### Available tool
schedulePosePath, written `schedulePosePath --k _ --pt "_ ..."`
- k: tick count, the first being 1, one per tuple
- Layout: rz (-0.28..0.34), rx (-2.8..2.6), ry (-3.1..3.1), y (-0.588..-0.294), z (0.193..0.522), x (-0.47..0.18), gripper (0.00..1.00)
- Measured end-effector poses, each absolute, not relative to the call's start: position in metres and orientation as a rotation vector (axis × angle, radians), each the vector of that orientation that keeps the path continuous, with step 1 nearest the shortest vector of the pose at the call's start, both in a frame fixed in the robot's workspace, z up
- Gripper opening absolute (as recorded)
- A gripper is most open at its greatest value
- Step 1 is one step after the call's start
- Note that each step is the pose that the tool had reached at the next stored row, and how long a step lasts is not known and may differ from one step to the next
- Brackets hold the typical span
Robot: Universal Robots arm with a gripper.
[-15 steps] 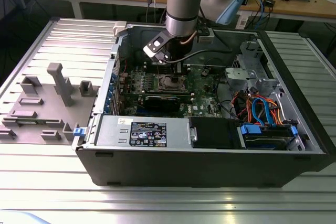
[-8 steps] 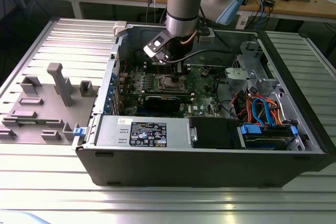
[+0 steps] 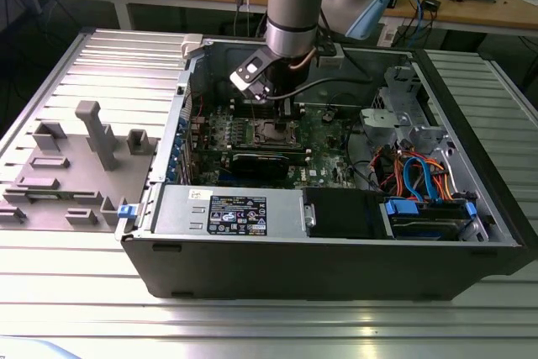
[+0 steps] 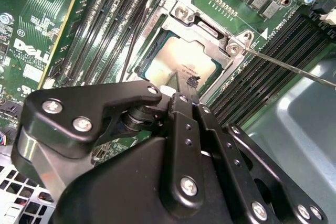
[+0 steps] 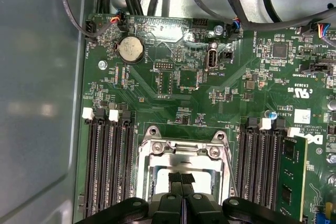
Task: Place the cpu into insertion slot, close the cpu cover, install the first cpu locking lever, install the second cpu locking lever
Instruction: 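Install the first cpu locking lever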
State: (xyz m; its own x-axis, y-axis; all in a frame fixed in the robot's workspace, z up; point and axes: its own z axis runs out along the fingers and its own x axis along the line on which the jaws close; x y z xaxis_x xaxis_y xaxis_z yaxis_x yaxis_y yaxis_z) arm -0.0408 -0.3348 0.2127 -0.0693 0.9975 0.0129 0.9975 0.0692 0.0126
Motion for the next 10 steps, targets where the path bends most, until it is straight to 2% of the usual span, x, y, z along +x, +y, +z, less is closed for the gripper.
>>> schedulePosePath --k 10 --pt "-0.027 -2.143 -2.297 -0.3348 0.2168 -0.0408 0.11"
